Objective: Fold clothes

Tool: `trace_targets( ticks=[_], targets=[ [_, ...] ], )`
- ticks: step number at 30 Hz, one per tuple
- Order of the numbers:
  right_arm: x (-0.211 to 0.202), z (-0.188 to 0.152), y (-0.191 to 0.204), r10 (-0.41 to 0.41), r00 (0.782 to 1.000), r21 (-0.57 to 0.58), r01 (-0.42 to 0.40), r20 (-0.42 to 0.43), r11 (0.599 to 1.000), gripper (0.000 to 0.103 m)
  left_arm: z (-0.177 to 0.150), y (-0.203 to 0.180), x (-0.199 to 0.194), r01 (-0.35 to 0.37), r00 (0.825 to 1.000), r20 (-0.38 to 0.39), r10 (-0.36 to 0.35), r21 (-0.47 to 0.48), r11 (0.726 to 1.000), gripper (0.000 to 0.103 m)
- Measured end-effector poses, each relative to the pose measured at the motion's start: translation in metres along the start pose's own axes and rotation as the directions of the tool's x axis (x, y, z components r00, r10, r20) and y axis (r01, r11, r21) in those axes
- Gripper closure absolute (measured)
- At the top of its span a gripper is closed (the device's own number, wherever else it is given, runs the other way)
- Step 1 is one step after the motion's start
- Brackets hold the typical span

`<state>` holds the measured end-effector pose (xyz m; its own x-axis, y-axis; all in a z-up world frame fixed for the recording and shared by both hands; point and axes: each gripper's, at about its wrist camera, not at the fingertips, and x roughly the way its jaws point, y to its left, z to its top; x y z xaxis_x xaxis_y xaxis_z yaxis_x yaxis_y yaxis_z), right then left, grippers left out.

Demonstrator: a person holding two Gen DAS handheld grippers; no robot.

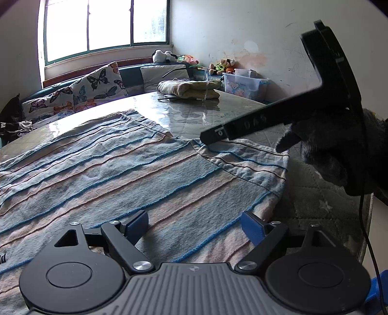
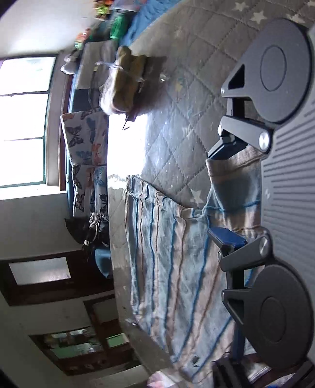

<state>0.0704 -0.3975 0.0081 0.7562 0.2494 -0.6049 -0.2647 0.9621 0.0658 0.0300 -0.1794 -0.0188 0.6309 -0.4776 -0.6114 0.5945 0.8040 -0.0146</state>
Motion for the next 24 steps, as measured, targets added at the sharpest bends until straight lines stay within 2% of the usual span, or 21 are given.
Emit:
trace_targets(
  ticks=[2,6,11,14,17,21,24],
  targets=[
    [0.006,-0.004,0.001,-0.061,0.998,-0.026,0.060,-0.025,0.998,0.040,0.000,0.000,0.000,-0.001,1.000,0.000,0.001,0.000,1.000,0.017],
    [0.012,-0.008,-0.012,-0.094,0.995,0.021,0.095,-0.044,0.995,0.040,0.000,0.000,0.000,-0.002,1.000,0.000,0.002,-0.001,1.000,0.017],
    [0.010,-0.009,-0.024,-0.174,0.983,0.036,0.176,-0.048,0.984,0.040,0.000,0.001,0.000,-0.004,1.000,0.000,0.004,-0.004,1.000,0.015],
    [-0.002,-0.012,-0.026,-0.167,0.985,0.049,0.168,-0.031,0.985,0.041,0.000,0.001,0.000,-0.006,1.000,0.000,0.006,-0.005,1.000,0.014],
    [-0.014,-0.020,-0.018,-0.150,0.988,0.005,0.150,-0.027,0.989,0.041,-0.001,0.001,0.001,-0.007,1.000,-0.001,0.007,-0.006,1.000,0.014],
    [-0.020,-0.033,-0.015,-0.191,0.981,-0.036,0.190,-0.033,0.981,0.041,-0.001,0.002,0.000,-0.010,1.000,0.000,0.010,-0.011,1.000,0.014],
    [-0.031,-0.038,-0.024,-0.243,0.969,-0.003,0.243,-0.038,0.970,0.041,-0.001,0.002,-0.001,-0.014,1.000,-0.001,0.014,-0.012,1.000,0.013]
  ],
)
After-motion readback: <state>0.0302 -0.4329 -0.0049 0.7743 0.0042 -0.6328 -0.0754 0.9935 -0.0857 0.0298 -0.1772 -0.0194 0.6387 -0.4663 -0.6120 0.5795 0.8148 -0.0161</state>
